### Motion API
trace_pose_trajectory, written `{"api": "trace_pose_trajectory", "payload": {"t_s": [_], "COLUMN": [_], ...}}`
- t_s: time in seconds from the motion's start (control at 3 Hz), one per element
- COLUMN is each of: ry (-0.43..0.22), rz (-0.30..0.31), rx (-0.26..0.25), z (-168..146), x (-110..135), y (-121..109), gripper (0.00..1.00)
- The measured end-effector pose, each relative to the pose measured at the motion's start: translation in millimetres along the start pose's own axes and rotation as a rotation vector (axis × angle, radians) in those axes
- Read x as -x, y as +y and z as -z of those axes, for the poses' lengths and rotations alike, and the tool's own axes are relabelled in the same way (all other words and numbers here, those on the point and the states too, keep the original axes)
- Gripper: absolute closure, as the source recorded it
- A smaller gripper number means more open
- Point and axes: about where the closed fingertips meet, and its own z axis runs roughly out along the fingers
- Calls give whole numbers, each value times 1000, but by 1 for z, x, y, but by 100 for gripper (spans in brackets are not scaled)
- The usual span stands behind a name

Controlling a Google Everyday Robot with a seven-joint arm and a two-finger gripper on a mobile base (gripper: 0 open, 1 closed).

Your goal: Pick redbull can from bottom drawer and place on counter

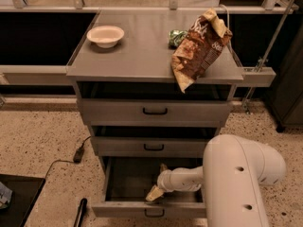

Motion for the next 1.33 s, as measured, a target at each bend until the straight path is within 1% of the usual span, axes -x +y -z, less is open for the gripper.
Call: {"api": "trace_pose_trajectory", "payload": {"t_s": [0.33,0.67,1.0,1.33], "ry": [-7,-30,-30,-24], "rz": [-39,-193,-193,-198], "rx": [14,93,92,43], "z": [-10,-37,-37,-33], "x": [-9,-45,-45,-41], "y": [-4,15,15,4], "gripper": [0,0,0,0]}}
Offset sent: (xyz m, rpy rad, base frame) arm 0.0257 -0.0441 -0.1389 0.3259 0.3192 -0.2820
